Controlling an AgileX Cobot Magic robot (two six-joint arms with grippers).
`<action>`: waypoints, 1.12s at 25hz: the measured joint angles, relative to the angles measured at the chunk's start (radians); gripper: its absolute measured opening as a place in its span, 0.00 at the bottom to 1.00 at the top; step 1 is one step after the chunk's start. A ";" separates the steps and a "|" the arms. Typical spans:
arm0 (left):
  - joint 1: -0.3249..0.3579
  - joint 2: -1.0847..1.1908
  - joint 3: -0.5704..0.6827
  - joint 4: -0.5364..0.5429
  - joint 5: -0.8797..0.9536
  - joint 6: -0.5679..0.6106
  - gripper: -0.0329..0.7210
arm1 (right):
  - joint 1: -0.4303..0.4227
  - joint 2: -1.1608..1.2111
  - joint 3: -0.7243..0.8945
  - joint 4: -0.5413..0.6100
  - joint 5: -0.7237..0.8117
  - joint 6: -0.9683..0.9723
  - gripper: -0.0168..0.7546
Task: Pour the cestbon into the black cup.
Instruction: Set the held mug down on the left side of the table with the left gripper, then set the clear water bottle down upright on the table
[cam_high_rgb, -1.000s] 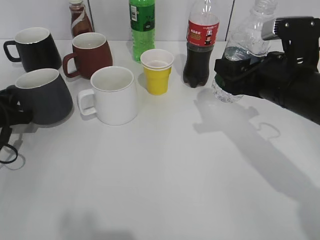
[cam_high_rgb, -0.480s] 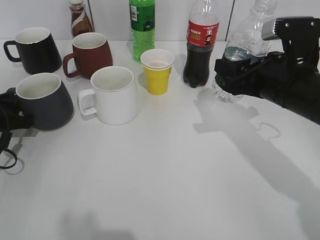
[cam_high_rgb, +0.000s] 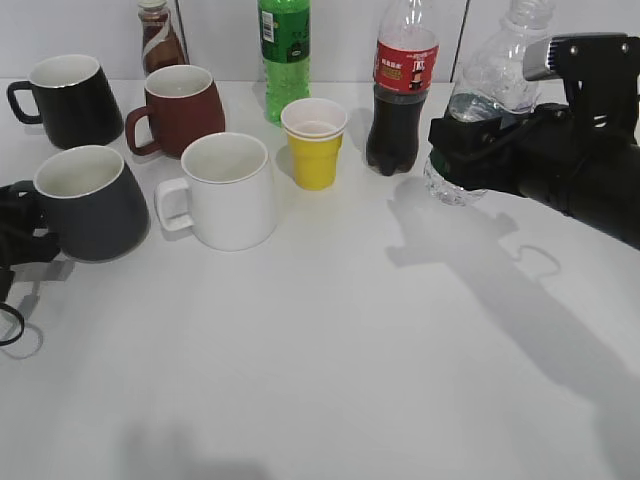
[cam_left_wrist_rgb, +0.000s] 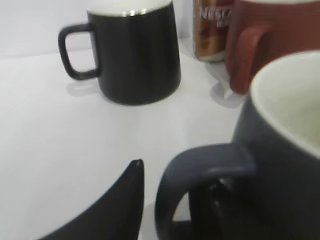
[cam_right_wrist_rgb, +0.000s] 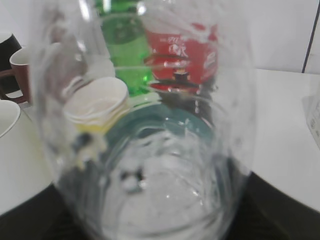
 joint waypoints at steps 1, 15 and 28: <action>0.000 -0.006 0.005 0.002 0.000 0.000 0.36 | 0.000 0.000 0.000 0.000 0.000 0.000 0.59; 0.000 -0.094 0.091 0.008 0.005 0.000 0.43 | 0.000 0.000 0.000 0.000 0.006 -0.001 0.59; 0.000 -0.235 0.183 0.017 0.008 0.000 0.43 | 0.000 0.135 0.042 0.004 -0.072 -0.176 0.59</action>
